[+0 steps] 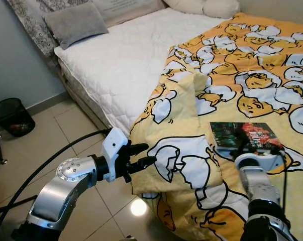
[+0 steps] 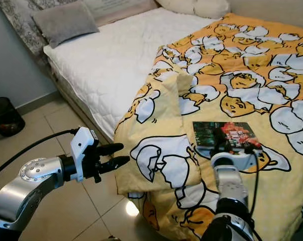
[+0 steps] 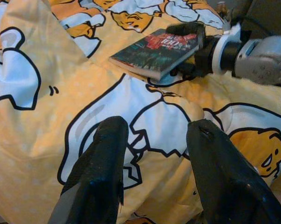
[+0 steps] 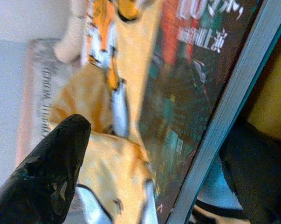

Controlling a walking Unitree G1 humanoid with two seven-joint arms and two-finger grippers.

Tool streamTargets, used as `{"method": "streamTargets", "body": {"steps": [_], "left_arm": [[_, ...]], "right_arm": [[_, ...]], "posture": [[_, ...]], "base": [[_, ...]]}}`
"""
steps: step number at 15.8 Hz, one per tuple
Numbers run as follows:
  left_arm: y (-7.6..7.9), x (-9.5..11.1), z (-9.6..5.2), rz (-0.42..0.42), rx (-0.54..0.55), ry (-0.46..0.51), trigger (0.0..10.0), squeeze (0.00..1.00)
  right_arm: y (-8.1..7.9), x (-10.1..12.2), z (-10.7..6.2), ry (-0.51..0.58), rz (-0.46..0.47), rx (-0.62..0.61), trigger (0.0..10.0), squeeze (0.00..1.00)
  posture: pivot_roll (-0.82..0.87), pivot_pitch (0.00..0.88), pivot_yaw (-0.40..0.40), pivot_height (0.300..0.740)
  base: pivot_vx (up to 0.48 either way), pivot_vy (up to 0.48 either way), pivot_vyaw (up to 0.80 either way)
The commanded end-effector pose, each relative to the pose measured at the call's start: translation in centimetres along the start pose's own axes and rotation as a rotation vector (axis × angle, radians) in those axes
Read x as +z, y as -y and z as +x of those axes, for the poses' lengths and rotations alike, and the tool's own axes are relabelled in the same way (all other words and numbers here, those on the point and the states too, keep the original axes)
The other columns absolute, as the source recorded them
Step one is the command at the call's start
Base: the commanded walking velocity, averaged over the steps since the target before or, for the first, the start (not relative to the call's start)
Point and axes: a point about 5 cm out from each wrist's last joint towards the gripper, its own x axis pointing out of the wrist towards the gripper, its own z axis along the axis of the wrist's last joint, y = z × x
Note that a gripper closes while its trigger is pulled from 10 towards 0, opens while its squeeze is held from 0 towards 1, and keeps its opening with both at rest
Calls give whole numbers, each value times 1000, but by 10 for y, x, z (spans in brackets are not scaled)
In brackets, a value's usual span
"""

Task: Clean up the room

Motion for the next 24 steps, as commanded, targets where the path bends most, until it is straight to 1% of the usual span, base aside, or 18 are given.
{"method": "streamTargets", "body": {"steps": [1, 2, 3, 5, 8, 11, 14, 24], "left_arm": [[-1, 3, 1, 16, 0, -4, 10000, 0], [-2, 3, 1, 16, 2, -4, 10000, 0], [-2, 3, 1, 17, 2, -6, 10000, 0], [-3, 3, 1, 20, 3, -9, 10000, 0], [-4, 4, 1, 22, 5, -9, 10000, 0], [-3, 3, 2, 20, 5, -9, 10000, 0], [-2, 2, 3, 19, 4, -8, 10000, 0], [-3, 2, 2, 31, -7, -22, 10000, 0]], "right_arm": [[-2, -12, 4, -31, -25, 0, 2039, 0], [2, -17, 4, -48, -51, -24, 0, 0], [3, -20, 4, -54, -59, -35, 0, 0], [6, -26, 6, -51, -45, -58, 0, 0], [2, -20, 10, 37, 54, -37, 0, 0], [0, -19, 11, 46, 61, -19, 0, 0], [3, -19, 10, 60, 62, -27, 0, 0], [7, -27, 9, 40, 48, -46, 0, 0]], "posture": [[74, 0, 110, 740], [81, 0, 115, 740], [81, 0, 116, 740], [91, 0, 118, 740], [95, 0, 116, 740], [95, 0, 112, 740], [95, 0, 110, 740], [98, 0, 117, 740]], "base": [[0, 0, 0], [0, 0, 0], [0, 0, 0], [0, 0, 0], [0, 0, 0], [0, 0, 0], [0, 0, 0], [0, 0, 0]]}}
